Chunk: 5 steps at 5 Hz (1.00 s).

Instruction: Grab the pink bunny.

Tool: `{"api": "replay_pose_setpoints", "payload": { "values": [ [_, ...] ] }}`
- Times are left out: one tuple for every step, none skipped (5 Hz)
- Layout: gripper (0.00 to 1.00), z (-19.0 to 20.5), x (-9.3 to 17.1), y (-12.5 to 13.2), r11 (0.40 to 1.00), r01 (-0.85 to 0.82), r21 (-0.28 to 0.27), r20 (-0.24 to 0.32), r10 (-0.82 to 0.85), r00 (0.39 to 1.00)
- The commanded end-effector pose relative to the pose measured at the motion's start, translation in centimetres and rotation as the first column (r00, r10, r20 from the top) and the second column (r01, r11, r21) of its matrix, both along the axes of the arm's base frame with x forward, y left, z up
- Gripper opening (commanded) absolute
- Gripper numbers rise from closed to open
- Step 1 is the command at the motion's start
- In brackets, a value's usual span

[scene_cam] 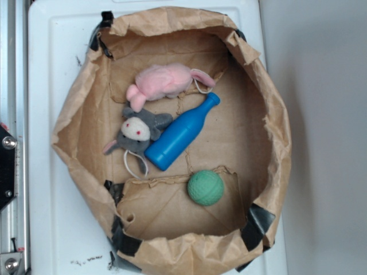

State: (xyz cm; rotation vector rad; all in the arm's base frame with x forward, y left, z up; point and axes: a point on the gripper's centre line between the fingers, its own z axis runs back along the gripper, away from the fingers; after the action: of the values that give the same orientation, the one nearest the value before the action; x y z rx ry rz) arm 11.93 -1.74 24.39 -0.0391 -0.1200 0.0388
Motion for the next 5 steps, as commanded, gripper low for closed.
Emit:
{"api": "replay_pose_setpoints", "payload": {
  "values": [
    [1.0,0.0,0.0,0.0,1.0,0.0,0.0,0.0,0.0,1.0],
    [1.0,-0.3,3.1,1.0,0.999,-0.046,-0.012,0.058,0.047,0.997],
    [1.0,-0.3,5.7,2.2,0.996,-0.076,-0.048,0.065,0.079,0.995],
    [1.0,-0.3,7.6,3.7,0.996,-0.078,-0.054,0.109,0.083,0.991],
    [1.0,-1.6,10.5,5.8,0.992,-0.099,-0.081,0.108,0.107,0.988]
  ]
}}
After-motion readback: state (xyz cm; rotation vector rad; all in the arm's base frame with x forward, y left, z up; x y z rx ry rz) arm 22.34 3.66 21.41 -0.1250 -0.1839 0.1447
